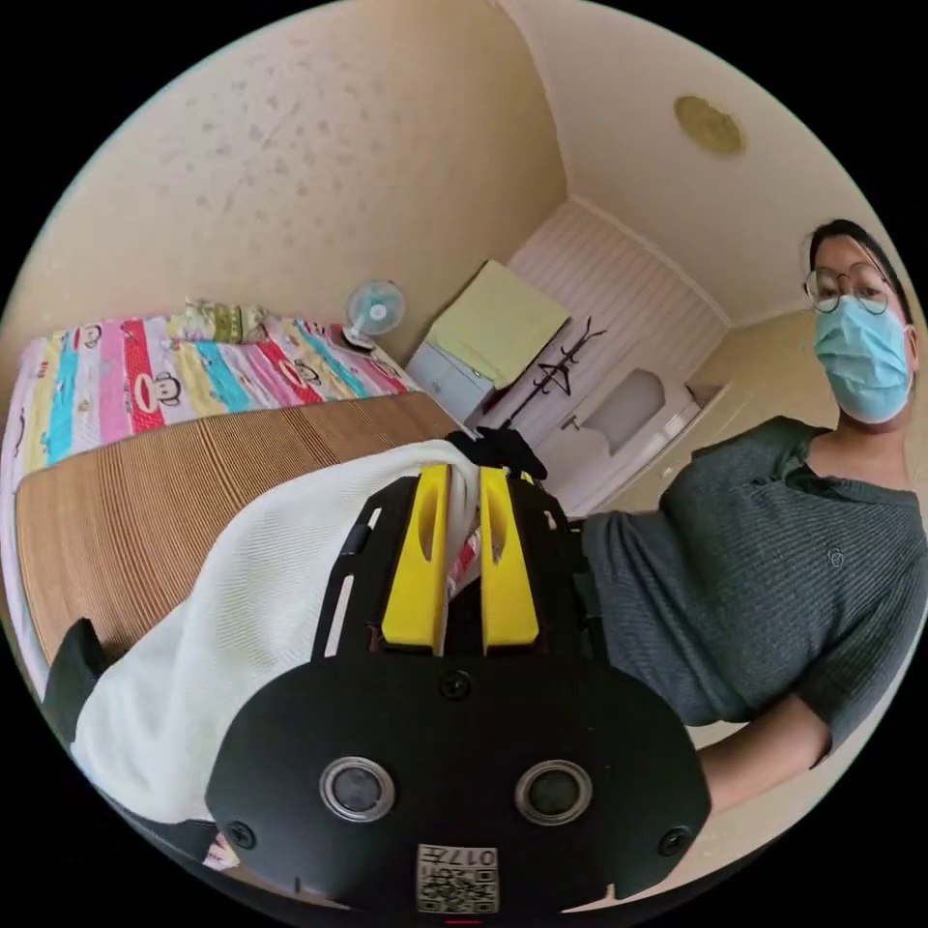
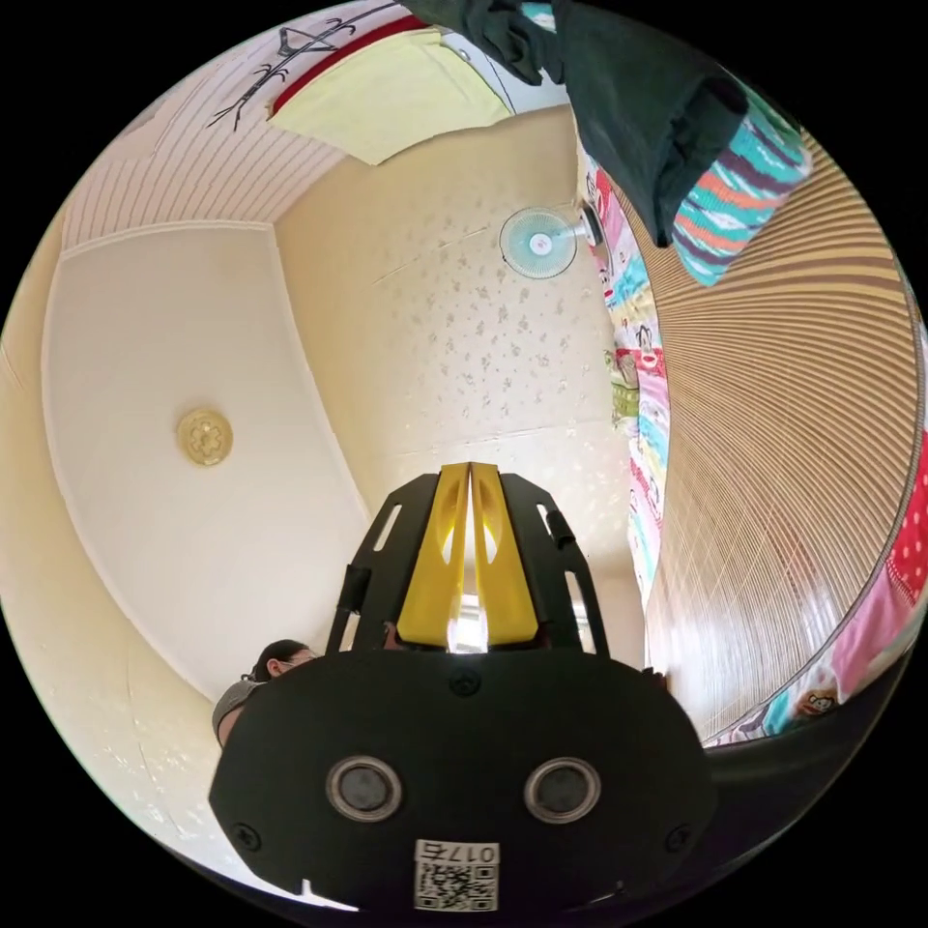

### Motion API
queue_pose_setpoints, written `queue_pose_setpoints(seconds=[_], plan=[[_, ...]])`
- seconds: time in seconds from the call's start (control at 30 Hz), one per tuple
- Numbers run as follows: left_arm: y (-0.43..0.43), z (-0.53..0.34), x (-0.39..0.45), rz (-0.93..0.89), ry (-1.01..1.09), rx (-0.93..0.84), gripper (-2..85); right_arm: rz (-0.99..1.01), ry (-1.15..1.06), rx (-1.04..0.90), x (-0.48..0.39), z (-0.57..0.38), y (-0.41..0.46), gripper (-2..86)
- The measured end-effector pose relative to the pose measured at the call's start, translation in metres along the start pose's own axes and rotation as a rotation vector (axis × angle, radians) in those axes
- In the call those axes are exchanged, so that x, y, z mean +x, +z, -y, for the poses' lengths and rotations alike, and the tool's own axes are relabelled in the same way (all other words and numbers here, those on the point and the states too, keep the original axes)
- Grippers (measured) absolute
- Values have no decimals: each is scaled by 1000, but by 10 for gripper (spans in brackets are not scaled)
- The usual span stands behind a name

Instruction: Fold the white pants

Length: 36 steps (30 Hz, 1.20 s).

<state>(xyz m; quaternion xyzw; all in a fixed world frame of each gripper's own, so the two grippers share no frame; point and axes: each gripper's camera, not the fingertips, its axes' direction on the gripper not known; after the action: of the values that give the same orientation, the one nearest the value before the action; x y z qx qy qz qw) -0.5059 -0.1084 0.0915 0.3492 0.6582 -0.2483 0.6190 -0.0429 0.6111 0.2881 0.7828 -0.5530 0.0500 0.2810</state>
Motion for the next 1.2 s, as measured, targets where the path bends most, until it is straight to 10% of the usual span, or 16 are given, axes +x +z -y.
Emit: queue_pose_setpoints(seconds=[0.53, 0.87, 0.97, 1.2], plan=[[83, -262, -291, 506, -1254, 76, 136, -86, 42, 235, 46, 10, -179, 3], [222, -214, -263, -63, -770, -287, 124, -157, 115, -134, 125, 87, -127, 4], [264, -191, -266, 69, -695, -536, 129, -188, 151, -229, 164, 101, -116, 6], [375, -209, -360, -182, -975, -698, 52, -274, 297, -424, 277, 123, -88, 16]])
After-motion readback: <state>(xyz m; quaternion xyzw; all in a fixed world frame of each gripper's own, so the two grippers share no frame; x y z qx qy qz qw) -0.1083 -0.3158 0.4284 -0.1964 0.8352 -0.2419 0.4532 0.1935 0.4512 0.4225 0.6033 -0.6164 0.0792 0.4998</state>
